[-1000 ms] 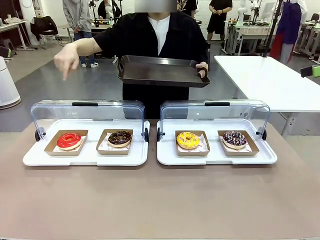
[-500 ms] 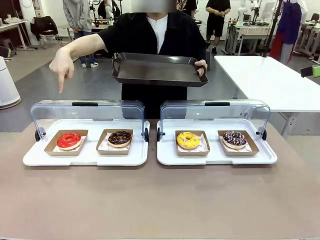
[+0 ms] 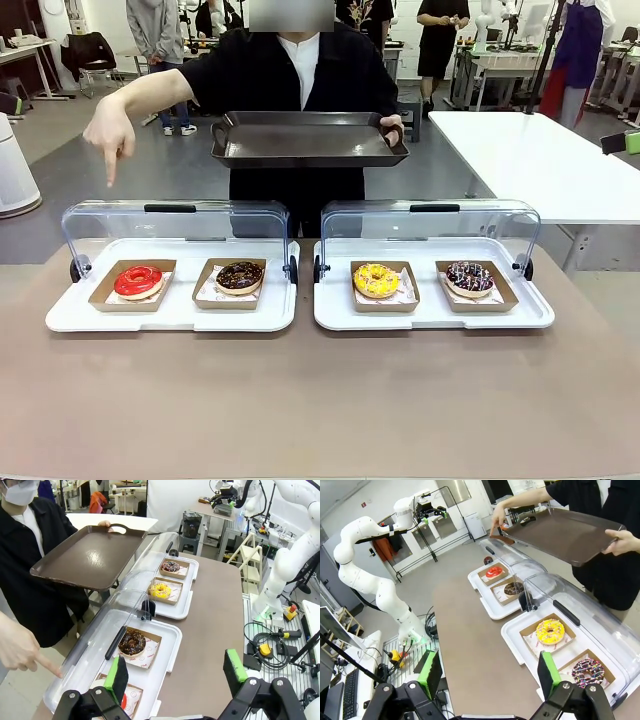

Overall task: Provide the desired donut to the person.
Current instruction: Pick up and lift the Paper togo box containing the Donut pointed at by the person.

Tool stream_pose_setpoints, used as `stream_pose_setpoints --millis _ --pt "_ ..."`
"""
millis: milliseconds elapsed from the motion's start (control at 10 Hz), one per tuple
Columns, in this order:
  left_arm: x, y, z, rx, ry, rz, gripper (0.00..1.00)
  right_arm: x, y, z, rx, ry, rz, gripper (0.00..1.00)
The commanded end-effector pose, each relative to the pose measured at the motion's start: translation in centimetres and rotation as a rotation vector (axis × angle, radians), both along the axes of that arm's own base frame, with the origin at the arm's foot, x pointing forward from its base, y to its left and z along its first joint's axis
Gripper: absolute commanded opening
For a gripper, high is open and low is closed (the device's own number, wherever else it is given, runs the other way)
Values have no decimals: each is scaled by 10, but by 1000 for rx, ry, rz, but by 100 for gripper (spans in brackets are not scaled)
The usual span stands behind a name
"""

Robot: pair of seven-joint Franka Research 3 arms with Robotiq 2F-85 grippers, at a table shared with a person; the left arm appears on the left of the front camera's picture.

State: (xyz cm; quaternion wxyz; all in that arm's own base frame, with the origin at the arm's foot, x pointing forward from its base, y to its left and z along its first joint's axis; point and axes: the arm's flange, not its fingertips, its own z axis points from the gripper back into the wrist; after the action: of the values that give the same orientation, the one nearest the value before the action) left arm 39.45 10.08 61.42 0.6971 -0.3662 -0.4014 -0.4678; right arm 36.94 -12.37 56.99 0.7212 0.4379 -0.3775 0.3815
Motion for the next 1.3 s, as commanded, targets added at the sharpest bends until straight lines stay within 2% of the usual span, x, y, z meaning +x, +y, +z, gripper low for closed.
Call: stream_pose_setpoints --millis 0,1200 --pt "0 1 3 -5 -4 -7 100 1 1 0 14 -6 7 100" --pt "0 1 3 -5 -4 -7 100 1 1 0 14 -6 7 100"
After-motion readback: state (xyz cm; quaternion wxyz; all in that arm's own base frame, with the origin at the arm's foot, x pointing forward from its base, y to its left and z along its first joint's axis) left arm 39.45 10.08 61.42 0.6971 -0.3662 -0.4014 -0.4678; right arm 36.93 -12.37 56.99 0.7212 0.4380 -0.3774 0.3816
